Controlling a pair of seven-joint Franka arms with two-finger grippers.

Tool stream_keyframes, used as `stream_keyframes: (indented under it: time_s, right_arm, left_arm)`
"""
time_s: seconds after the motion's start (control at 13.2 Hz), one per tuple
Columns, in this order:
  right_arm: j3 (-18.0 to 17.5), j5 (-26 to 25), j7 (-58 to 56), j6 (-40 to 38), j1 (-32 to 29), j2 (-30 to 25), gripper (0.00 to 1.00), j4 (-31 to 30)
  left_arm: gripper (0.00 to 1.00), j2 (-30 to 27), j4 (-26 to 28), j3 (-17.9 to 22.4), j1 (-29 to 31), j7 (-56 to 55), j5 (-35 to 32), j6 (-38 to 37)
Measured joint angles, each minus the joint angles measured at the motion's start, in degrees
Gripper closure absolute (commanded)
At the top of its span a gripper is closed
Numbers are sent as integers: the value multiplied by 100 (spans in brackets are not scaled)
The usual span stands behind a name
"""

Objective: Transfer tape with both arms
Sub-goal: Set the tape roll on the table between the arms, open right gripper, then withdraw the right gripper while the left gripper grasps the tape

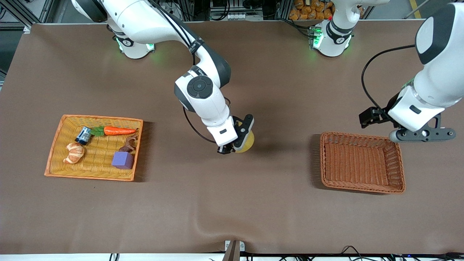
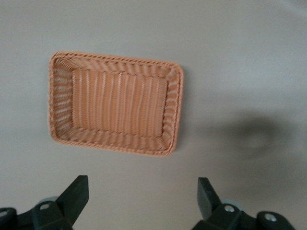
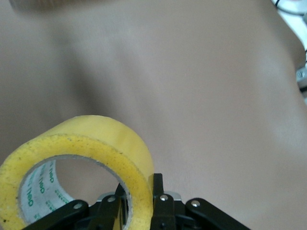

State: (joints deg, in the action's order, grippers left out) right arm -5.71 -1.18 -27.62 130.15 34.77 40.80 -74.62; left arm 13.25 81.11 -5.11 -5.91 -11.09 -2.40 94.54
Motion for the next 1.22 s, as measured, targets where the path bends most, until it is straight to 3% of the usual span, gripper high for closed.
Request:
stream_keyframes:
  time_s: [0.08,0.15,0.23,0.3,0.38,0.99,1.22]
  right_arm:
    - [15,0,6,-206,-35,1,100,-1]
    - [21,0,64,-316,-68,-1,92,-1]
    - [24,0,214,-369,-81,0,73,-1]
    - [21,0,378,-390,-74,-1,28,-5]
    - [17,-2,472,-402,-59,-1,0,-5]
    - [47,-8,628,-1228,-127,-144,0,6]
    - [166,-44,580,-1956,-656,-440,0,46]
  left_arm:
    - [0,20,-12,0,-1,0,15,29]
    - [0,21,-20,-3,-9,0,24,35]
    - [0,22,-28,-10,-25,0,25,36]
    - [0,37,-23,-29,-65,3,26,65]
    - [0,81,-7,-52,-145,2,27,167]
    - [0,782,161,-84,-864,-377,40,850]
    - [0,1105,178,-97,-1265,-933,50,1046]
